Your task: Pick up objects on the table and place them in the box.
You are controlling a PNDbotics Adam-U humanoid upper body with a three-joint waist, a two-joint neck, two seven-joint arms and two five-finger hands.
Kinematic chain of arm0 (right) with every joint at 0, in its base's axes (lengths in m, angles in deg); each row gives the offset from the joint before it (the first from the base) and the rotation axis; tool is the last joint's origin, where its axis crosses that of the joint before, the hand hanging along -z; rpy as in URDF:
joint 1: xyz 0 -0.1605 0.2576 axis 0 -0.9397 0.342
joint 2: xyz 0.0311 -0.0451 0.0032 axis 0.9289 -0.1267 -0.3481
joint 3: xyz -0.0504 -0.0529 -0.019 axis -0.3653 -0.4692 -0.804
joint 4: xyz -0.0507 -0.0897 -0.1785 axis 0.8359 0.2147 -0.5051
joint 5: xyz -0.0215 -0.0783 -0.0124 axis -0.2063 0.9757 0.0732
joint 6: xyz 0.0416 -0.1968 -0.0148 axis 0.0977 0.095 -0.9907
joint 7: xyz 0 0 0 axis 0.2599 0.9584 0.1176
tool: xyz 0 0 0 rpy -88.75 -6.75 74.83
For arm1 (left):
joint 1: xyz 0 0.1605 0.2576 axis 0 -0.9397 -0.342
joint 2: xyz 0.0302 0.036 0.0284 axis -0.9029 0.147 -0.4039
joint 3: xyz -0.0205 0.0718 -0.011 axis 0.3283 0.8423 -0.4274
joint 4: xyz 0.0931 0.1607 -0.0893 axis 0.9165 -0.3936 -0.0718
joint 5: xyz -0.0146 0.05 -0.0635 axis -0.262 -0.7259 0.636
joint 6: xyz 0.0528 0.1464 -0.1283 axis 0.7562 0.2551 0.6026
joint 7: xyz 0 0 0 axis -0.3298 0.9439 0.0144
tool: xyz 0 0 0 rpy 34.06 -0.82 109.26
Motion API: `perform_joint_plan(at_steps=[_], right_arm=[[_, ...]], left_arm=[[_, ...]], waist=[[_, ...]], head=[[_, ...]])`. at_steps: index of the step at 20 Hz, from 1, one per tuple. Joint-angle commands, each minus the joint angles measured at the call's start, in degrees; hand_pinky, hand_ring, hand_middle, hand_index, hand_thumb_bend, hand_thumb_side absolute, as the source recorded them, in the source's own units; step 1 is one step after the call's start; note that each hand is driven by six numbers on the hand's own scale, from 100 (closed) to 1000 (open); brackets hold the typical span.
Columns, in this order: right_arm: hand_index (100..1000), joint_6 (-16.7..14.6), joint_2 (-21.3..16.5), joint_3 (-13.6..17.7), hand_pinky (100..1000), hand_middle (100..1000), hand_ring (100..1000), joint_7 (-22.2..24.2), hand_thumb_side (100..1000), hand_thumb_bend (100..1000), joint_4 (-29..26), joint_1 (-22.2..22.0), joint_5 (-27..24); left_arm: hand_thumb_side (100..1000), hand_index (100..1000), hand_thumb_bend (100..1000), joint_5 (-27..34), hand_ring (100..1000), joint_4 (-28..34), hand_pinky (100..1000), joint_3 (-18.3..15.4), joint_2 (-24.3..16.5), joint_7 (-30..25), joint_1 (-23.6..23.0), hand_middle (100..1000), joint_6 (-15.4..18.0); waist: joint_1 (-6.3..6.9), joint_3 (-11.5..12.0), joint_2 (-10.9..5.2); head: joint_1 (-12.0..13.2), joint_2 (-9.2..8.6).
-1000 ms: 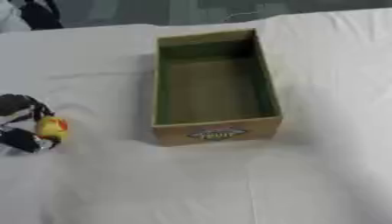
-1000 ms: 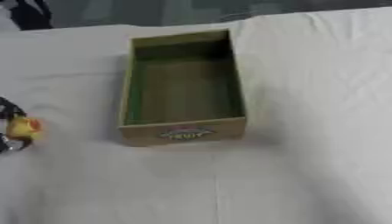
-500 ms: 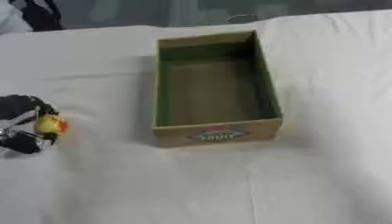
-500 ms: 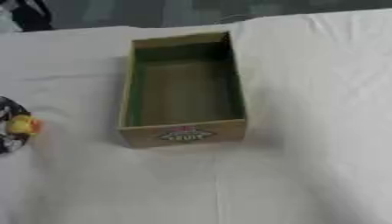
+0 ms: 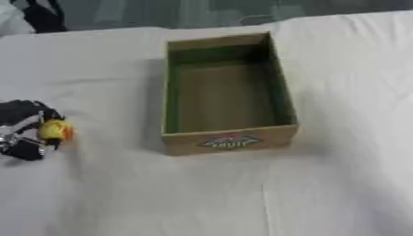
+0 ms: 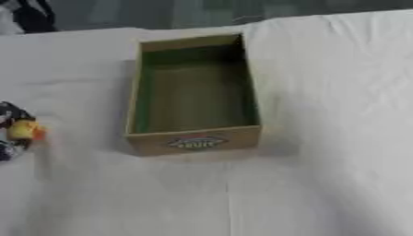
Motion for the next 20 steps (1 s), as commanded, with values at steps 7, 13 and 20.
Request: perform_joint_plan(at_steps=[7, 13, 20], right_arm=[[848, 0.0, -1.4, 0.4, 764, 753, 775, -0.2, 911, 100, -1.0, 0.3, -0.6], [848, 0.0, -1.5, 0.2, 764, 753, 775, 0.0, 909, 100, -1.0, 0.3, -0.8], [848, 0.0, -1.6, 0.0, 764, 752, 774, -0.1, 909, 100, -1.0, 0.1, -1.2]], left_arm=[[221, 773, 100, 1.5, 632, 7.6, 468, -1.8, -4.2, 1.6, 2.1, 572, -0.7], [250, 766, 100, 1.7, 626, 13.0, 469, -1.8, -3.5, 0.4, 7.3, 566, -1.8], [271, 761, 100, 1.9, 620, 15.0, 457, -1.3, 0.4, -1.5, 15.2, 562, -1.4]], waist=[[-0.12, 0.4, -2.23], [0.24, 0.3, -3.00], [0.72, -0.2, -3.88]], head=[[-0.3, 0.17], [0.0, 0.83], [0.1, 1.45]])
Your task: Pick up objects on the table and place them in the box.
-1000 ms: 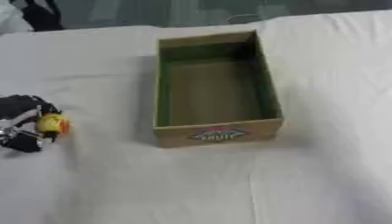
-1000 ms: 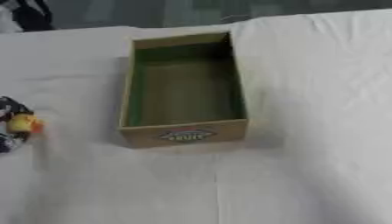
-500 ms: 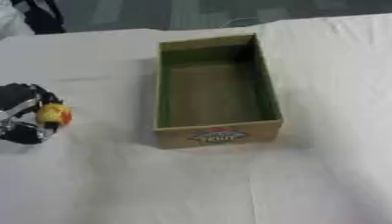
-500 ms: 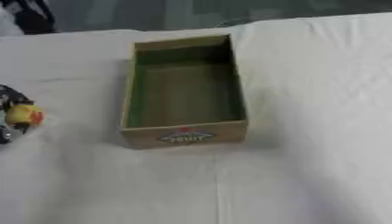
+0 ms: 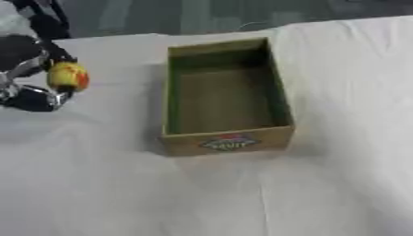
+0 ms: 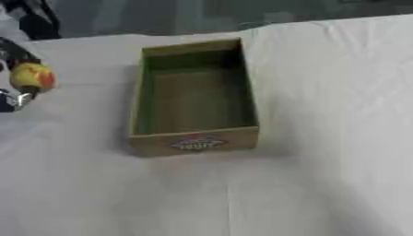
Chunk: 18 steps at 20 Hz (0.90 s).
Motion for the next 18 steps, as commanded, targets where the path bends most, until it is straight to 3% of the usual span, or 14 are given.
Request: perform_joint_plan(at_steps=[1, 9, 15, 18], right_arm=[[848, 0.0, -1.6, 0.0, 764, 752, 774, -0.1, 908, 100, -1.0, 0.2, -0.5], [848, -0.1, -1.3, -0.5, 763, 751, 773, 0.3, 909, 100, -1.0, 1.0, -1.0], [847, -0.6, -0.7, -0.9, 762, 750, 772, 0.6, 910, 100, -1.0, 2.5, -1.7], [847, -0.8, -0.4, -1.0, 762, 750, 772, 0.8, 910, 100, -1.0, 3.2, -2.0]], left_arm=[[271, 761, 100, 0.2, 619, 1.0, 453, -0.5, 1.5, -0.8, 3.8, 561, 0.1], [270, 758, 100, -4.2, 610, -4.8, 443, -0.4, 11.8, -0.2, 13.5, 558, 0.3], [269, 755, 100, -7.9, 602, -10.7, 427, -1.2, 19.6, 3.2, 16.5, 552, -0.2], [269, 755, 100, -10.2, 603, -11.8, 427, -0.9, 23.4, 5.5, 16.7, 553, -0.6]], waist=[[-0.06, -0.1, -1.52], [-0.05, -1.5, -2.22], [-0.60, -3.5, -1.75], [-0.75, -4.1, -1.41]], head=[[0.1, 0.52], [1.5, 0.87], [3.5, 0.43], [4.4, 1.33]])
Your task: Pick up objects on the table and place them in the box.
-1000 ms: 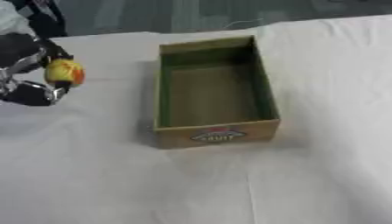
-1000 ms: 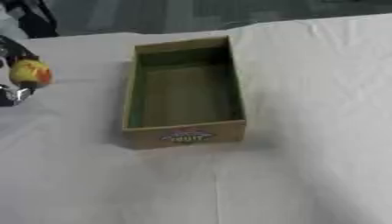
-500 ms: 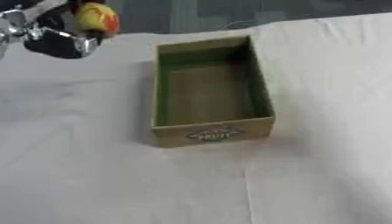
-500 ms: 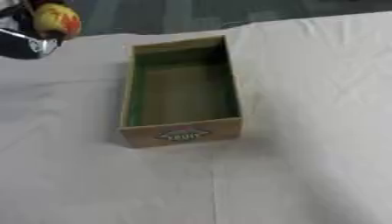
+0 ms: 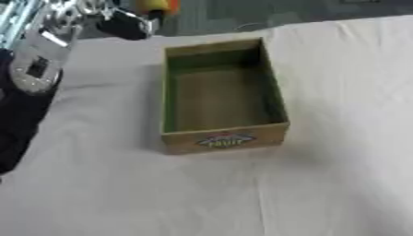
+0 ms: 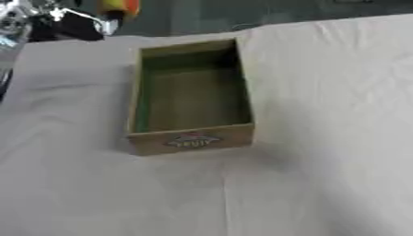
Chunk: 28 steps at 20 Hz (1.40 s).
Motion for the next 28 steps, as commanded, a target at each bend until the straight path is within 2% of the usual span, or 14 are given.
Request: perform_joint_plan(at_steps=[1, 4, 9, 12, 17, 18, 19, 20, 24, 27, 28], right_arm=[[847, -0.4, -0.5, 0.0, 762, 750, 772, 0.1, 910, 100, -1.0, 1.3, -0.5], [847, -0.5, 0.0, -0.1, 762, 750, 772, 0.3, 910, 100, -1.0, 2.0, -0.8], [847, -0.8, 0.6, -0.3, 761, 749, 772, 0.5, 910, 100, -1.0, 3.0, -1.2], [847, -0.8, 0.7, -0.3, 761, 750, 772, 0.6, 910, 100, -1.0, 3.1, -1.3], [847, -0.7, 0.7, -0.3, 761, 750, 772, 0.6, 910, 100, -1.0, 3.1, -1.3], [847, -0.7, 0.7, -0.3, 761, 750, 772, 0.5, 908, 100, -1.0, 3.0, -1.3], [847, -0.7, 0.7, -0.3, 761, 750, 772, 0.5, 910, 100, -1.0, 3.0, -1.3], [847, -0.7, 0.7, -0.3, 761, 750, 772, 0.5, 910, 100, -1.0, 3.0, -1.2], [847, -0.6, 0.7, -0.2, 761, 750, 772, 0.4, 910, 100, -1.0, 2.9, -1.2], [847, -0.6, 0.7, -0.3, 761, 750, 772, 0.3, 911, 100, -1.0, 2.9, -1.2], [847, -0.6, 0.7, -0.3, 761, 750, 772, 0.3, 912, 100, -1.0, 2.9, -1.2]], left_arm=[[268, 755, 100, -2.6, 602, -0.7, 426, -0.6, 3.0, 2.5, 1.3, 553, -0.4], [268, 755, 100, -5.1, 599, -2.1, 420, -0.4, 7.1, 4.3, 1.0, 551, -0.9], [266, 751, 100, -9.4, 594, -5.2, 414, 0.1, 12.3, 6.2, 0.7, 544, -0.9], [265, 749, 100, -11.1, 593, -7.5, 411, 0.4, 13.8, 6.5, 0.4, 533, -0.3], [296, 757, 100, -10.7, 600, -10.4, 422, 1.2, 14.9, 6.5, -0.1, 525, 1.0], [252, 765, 100, -10.6, 604, -10.7, 427, 1.4, 15.0, 6.4, -0.2, 528, 1.2], [316, 769, 100, -10.5, 609, -11.1, 434, 1.5, 15.1, 6.2, -0.3, 529, 1.5], [333, 779, 100, -10.4, 618, -11.5, 445, 1.6, 15.2, 5.8, -0.4, 537, 1.7], [365, 830, 100, -10.4, 711, -13.2, 543, 1.8, 15.4, 3.9, -0.8, 612, 2.3], [380, 871, 100, -11.0, 805, -14.1, 635, 1.9, 15.5, 2.0, -0.9, 725, 2.8], [388, 905, 100, -11.3, 861, -14.2, 688, 1.9, 15.5, 1.4, -1.0, 796, 3.1]], waist=[[-0.57, -0.3, -0.77], [-0.91, -0.8, -0.29], [-1.30, -1.5, 0.30], [-1.31, -1.7, 0.49], [-1.25, -1.6, 0.74], [-1.26, -1.6, 0.78], [-1.26, -1.6, 0.81], [-1.26, -1.6, 0.84], [-1.28, -1.6, 0.91], [-1.27, -1.5, 0.92], [-1.26, -1.5, 0.92]], head=[[1.1, 1.04], [2.3, 1.48], [4.0, 0.67], [4.2, 0.21], [3.9, -0.40], [3.8, -0.53], [3.7, -0.67], [3.6, -0.81], [3.4, -1.15], [3.4, -1.27], [3.3, -1.30]])
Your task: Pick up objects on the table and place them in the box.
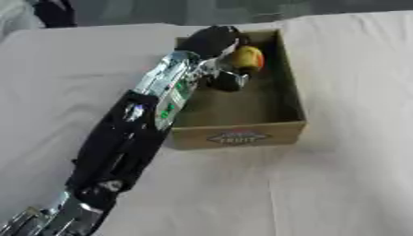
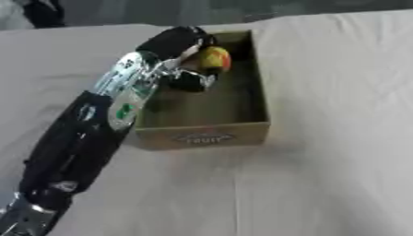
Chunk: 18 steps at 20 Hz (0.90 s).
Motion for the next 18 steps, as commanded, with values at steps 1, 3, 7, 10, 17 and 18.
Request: perform_joint_plan(at_steps=[1, 3, 7, 10, 17, 18], right_arm=[[846, -0.1, -0.8, 0.1, 761, 750, 772, 0.0, 912, 100, -1.0, 0.5, -0.2], [846, 0.0, -0.8, 0.1, 761, 750, 772, -0.1, 912, 100, -1.0, 0.5, -0.2], [846, 0.0, -0.8, 0.1, 761, 750, 772, -0.1, 912, 100, -1.0, 0.5, -0.2], [847, 0.0, -0.8, 0.1, 761, 750, 772, -0.1, 913, 100, -1.0, 0.4, -0.2], [846, 0.1, -1.0, 0.2, 760, 749, 772, -0.2, 914, 100, -1.0, 0.2, -0.1], [846, 0.1, -1.0, 0.3, 760, 749, 772, -0.3, 914, 100, -1.0, 0.1, -0.1]], left_arm=[[387, 926, 100, -0.8, 877, 0.1, 706, 0.0, -0.2, -1.9, 0.9, 817, 0.7], [399, 961, 100, -1.1, 905, 0.0, 745, -0.1, -0.2, -3.0, 0.8, 846, 1.2], [546, 1000, 165, -1.2, 945, 0.1, 800, -0.3, -0.3, -4.6, 0.8, 894, 2.1], [675, 1000, 386, -1.9, 955, 0.5, 812, -0.6, -0.4, -4.8, 0.7, 910, 2.1], [737, 1000, 330, -1.4, 923, 5.1, 766, -1.6, -1.5, -1.3, 1.0, 868, 0.2], [752, 996, 321, -0.9, 913, 6.4, 754, -2.0, -1.8, -0.5, 1.2, 853, -0.2]], waist=[[-0.40, 0.0, -1.05], [-0.38, 0.0, -1.07], [-0.29, 0.1, -1.12], [-0.24, 0.1, -1.13], [-0.25, 0.5, -1.36], [-0.28, 0.6, -1.45]], head=[[-0.2, -0.76], [-0.2, -0.84], [-0.3, -0.95], [-0.4, -0.85], [-0.8, -0.83], [-1.0, -0.73]])
